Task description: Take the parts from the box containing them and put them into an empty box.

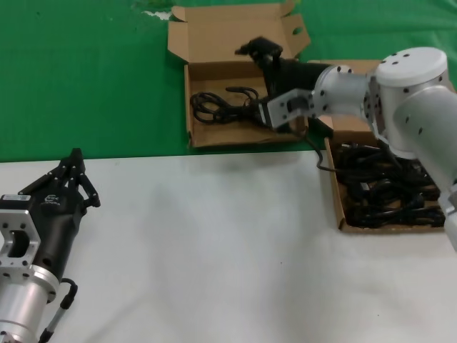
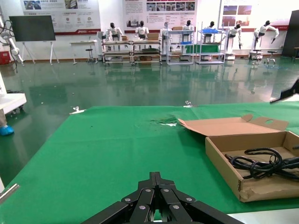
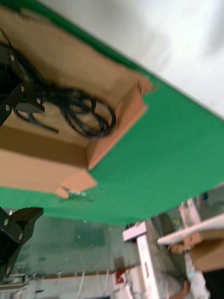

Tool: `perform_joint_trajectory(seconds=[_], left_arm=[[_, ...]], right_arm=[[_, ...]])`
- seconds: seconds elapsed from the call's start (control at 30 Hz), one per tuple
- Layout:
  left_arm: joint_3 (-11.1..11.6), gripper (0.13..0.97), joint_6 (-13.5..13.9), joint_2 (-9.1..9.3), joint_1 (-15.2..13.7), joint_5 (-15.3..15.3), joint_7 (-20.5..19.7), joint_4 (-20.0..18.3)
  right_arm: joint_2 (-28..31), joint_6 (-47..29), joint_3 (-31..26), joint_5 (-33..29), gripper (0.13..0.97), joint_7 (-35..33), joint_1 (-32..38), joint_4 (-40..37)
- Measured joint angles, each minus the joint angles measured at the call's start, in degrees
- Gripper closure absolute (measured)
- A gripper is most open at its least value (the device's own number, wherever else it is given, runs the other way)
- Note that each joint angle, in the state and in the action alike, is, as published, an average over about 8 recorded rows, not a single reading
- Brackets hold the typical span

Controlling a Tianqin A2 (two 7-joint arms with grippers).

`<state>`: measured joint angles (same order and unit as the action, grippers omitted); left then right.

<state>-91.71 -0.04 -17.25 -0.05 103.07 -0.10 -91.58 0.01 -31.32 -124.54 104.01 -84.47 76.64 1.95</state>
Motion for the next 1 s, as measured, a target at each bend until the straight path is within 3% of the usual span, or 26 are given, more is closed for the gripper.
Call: perform_joint_trajectory(seconds=[0.2, 0.5, 0.73, 1.0], left_arm=[[0.00, 0.958, 0.00, 0.00, 0.00, 0.00, 0.00, 0.00], [0.00, 0.958, 0.00, 0.00, 0.00, 0.00, 0.00, 0.00], [0.00, 0.958, 0.00, 0.00, 0.00, 0.00, 0.00, 0.00], [0.00, 0.934, 0.00, 0.00, 0.00, 0.00, 0.00, -0.01]], right_arm=[[0.35, -0.39, 6.09, 1.23, 0.367, -1.45, 1.17, -0.77], [2.00, -1.98, 14.57, 3.57, 0.223, -5.40, 1.97, -0.87], [2.77, -2.53, 16.67, 4.04, 0.193, -5.17, 1.23, 0.13], [3.82, -0.10, 17.85, 3.68, 0.141, 1.28, -4.39, 6.58]])
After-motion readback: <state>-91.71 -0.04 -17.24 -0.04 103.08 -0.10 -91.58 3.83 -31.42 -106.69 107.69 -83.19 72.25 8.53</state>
